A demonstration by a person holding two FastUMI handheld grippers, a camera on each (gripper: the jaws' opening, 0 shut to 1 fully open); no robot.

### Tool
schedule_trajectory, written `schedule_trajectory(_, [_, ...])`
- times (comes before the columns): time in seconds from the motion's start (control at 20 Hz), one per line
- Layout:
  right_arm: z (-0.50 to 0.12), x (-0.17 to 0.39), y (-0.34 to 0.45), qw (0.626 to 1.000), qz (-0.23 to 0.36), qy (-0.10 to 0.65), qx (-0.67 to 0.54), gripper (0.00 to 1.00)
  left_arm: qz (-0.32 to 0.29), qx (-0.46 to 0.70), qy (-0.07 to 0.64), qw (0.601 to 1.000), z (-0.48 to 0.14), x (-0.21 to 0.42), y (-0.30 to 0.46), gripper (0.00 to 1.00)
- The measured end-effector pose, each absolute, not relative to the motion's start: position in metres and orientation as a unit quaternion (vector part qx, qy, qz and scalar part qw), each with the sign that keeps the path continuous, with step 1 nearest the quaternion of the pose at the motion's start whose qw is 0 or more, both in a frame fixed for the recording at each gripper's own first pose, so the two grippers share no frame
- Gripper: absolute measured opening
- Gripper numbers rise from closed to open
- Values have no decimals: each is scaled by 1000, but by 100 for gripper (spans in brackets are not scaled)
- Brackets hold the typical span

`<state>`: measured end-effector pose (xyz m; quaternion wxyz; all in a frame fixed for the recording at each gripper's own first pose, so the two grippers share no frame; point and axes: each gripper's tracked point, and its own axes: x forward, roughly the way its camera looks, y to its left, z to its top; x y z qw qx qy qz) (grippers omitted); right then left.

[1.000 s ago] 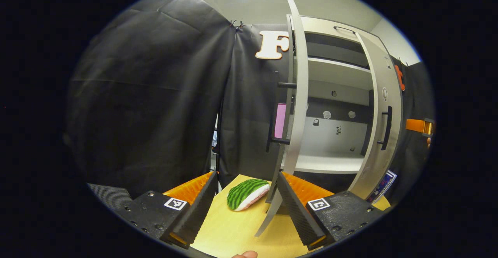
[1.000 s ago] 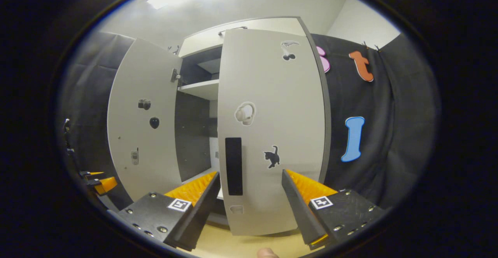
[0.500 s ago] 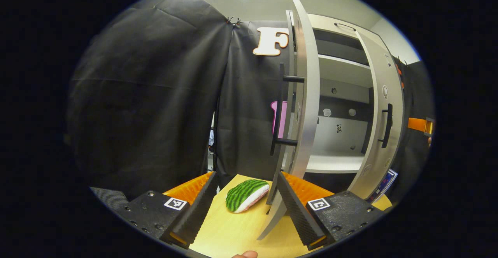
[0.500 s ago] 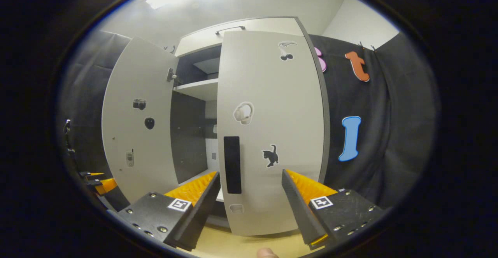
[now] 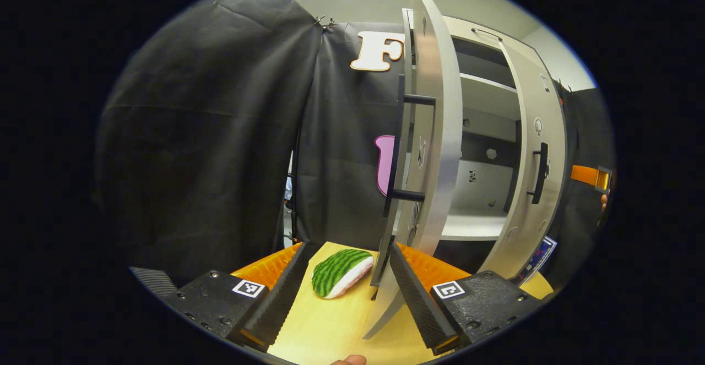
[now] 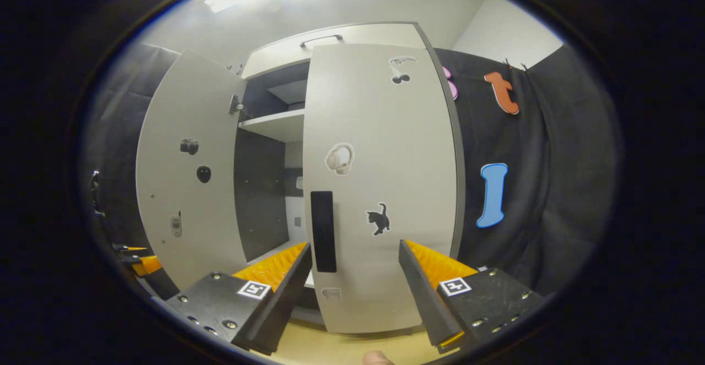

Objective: Grasp the bottle in the cabinet with the left hand and place it on the coaster, then close the right door with the right hand and the left door with the left hand.

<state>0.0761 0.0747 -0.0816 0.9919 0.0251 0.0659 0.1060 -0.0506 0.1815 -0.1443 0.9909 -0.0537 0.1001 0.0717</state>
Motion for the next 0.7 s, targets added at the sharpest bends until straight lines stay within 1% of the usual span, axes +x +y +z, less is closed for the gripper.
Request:
schedule_trajectory(0.2, [-82,78,71,992,105,67,29,96,55,-81,102,990,-147,-48,176,95])
schedule_trajectory(0.7, [-80,74,60,992,101,68,26,96,2,-85,108,990,-151,-43,134,95])
